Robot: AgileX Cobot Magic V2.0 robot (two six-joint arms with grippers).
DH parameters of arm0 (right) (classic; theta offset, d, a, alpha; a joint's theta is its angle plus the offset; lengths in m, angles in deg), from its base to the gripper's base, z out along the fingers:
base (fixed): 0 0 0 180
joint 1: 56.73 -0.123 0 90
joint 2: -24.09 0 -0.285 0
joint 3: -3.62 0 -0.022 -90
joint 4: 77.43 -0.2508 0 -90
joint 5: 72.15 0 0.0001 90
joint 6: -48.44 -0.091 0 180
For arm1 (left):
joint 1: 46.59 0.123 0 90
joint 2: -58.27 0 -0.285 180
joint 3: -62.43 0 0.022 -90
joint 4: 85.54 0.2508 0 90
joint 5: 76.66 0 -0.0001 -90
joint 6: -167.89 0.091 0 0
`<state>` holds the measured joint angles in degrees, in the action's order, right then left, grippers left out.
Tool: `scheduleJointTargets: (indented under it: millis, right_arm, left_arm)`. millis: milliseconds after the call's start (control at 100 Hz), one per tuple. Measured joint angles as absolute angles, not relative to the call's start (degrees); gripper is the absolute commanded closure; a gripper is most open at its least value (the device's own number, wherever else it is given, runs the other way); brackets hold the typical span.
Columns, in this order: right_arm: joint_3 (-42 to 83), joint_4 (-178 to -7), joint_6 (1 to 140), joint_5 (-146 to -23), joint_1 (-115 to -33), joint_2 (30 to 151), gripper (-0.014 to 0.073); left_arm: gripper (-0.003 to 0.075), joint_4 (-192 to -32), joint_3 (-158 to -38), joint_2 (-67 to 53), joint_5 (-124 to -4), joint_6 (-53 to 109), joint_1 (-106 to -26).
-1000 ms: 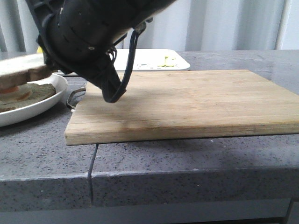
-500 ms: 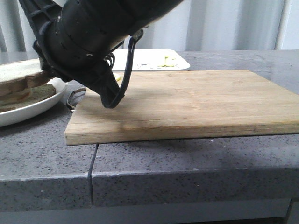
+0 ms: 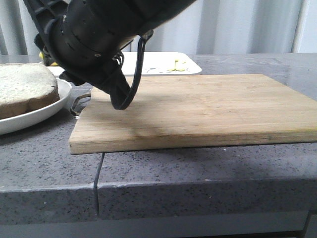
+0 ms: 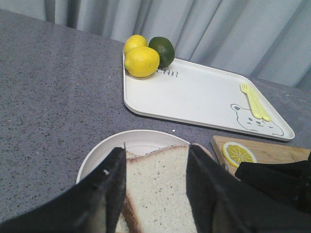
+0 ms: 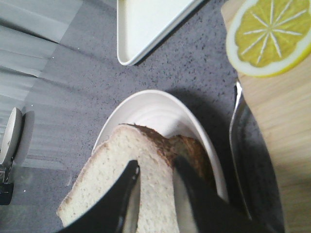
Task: Place bread and move sandwich to tray
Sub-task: 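Lower the bread onto the fried egg toast and open the right gripper, then raise the right gripper away and bring the left gripper to the plate rim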
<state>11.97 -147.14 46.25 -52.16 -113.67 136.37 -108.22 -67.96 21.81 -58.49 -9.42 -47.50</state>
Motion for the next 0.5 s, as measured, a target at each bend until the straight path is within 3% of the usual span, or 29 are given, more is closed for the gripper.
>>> scheduleJointTargets:
  millis: [280,500]
  right_arm:
    - [11.97,-131.87,51.05,-48.70,-113.67,125.04,0.0390]
    - [11.97,-125.83,73.15,-50.79,-113.57,111.57,0.0390]
  left_arm:
    - [0.0446,-108.22,-67.96,21.81,-58.49,-9.42,-47.50]
    - [0.0446,-108.22,-67.96,21.81,-58.49,-9.42,-47.50]
